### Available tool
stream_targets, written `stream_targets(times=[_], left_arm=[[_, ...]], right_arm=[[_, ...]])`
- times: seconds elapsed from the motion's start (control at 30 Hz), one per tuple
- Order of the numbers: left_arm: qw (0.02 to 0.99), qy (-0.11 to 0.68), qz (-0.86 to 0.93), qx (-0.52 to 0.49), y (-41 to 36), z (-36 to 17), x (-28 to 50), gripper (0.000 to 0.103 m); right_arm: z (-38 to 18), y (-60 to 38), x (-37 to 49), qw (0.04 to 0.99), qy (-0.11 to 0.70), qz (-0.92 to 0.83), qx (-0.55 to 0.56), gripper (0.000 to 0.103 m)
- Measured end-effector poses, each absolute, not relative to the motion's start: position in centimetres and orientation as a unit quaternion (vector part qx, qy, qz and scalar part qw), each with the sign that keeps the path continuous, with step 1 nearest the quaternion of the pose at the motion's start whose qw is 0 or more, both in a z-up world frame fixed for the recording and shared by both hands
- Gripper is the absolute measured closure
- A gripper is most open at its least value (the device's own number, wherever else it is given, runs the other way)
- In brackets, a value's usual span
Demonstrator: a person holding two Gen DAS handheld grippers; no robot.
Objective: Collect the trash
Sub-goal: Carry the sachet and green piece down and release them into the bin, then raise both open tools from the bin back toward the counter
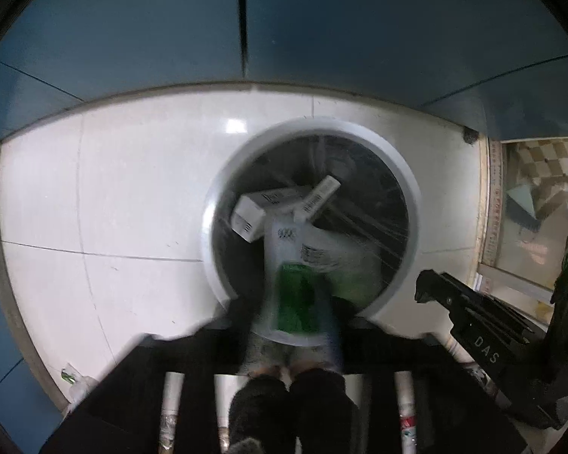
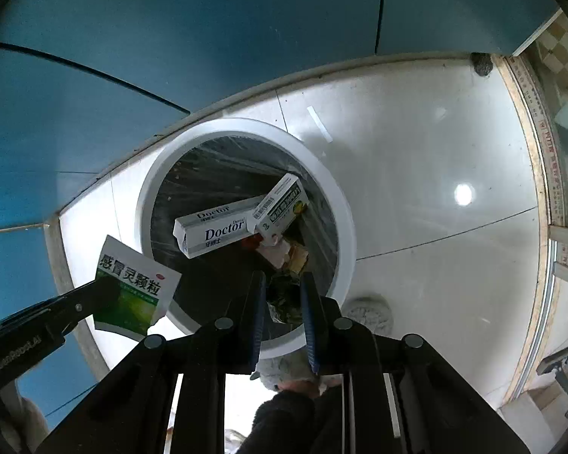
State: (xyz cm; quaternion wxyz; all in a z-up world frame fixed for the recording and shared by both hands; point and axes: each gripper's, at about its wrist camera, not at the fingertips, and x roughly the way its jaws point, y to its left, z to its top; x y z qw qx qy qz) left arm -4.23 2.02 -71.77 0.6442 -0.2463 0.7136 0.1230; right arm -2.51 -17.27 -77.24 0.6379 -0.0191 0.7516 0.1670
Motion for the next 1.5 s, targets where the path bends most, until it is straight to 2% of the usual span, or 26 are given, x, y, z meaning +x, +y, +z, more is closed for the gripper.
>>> stream_targets(times=[0.03, 0.07, 0.1, 0.17, 0.2, 0.3, 0.4, 0.43, 0.77, 1.17, 1.3, 1.5], left_arm=[[0.649, 0.709, 0.130, -0.242, 2.3, -71.5, -4.2, 0.037], [0.655, 0.704, 0.140, -0.235, 2.5, -71.0, -4.4, 0.028], [0.661, 0.699, 0.149, -0.229, 2.8, -70.5, -4.5, 0.025], [0.665, 0.694, 0.159, -0.225, 3.1, -69.8, -4.8, 0.006], [0.666, 0.693, 0.163, -0.223, 3.3, -69.4, -5.0, 0.002], [0.671, 0.691, 0.183, -0.196, 3.6, -68.0, -5.5, 0.000], [0.673, 0.688, 0.197, -0.186, 3.8, -66.2, -6.1, 0.000], [0.673, 0.688, 0.201, -0.182, 3.8, -65.4, -6.4, 0.000], [0.676, 0.681, 0.220, -0.175, 3.2, -54.1, -8.7, 0.000], [0.705, 0.656, 0.208, -0.168, 0.9, -36.4, -12.2, 0.000], [0.719, 0.646, 0.198, -0.164, 0.3, -32.2, -13.4, 0.000], [0.745, 0.621, 0.196, -0.147, 0.7, -26.5, -14.6, 0.000]], right_arm=[[-77.3, -17.2, -2.5, 0.635, 0.754, 0.168, -0.023, 0.077], [-77.2, -17.1, -2.5, 0.633, 0.755, 0.168, -0.025, 0.074], [-76.9, -17.1, -2.6, 0.634, 0.754, 0.169, -0.027, 0.068], [-76.1, -17.0, -2.6, 0.636, 0.752, 0.169, -0.040, 0.056], [-75.6, -17.0, -2.7, 0.637, 0.751, 0.169, -0.047, 0.050], [-74.3, -17.1, -2.8, 0.640, 0.748, 0.168, -0.057, 0.030], [-72.6, -17.1, -3.2, 0.641, 0.747, 0.164, -0.068, 0.004], [-71.8, -17.0, -3.4, 0.642, 0.746, 0.161, -0.073, 0.000], [-59.3, -16.9, -4.3, 0.669, 0.717, 0.164, -0.106, 0.000], [-37.7, -18.4, -6.5, 0.699, 0.685, 0.170, -0.110, 0.000], [-30.5, -18.5, -8.2, 0.711, 0.672, 0.172, -0.116, 0.000], [-22.9, -19.0, -10.1, 0.727, 0.654, 0.177, -0.113, 0.000]])
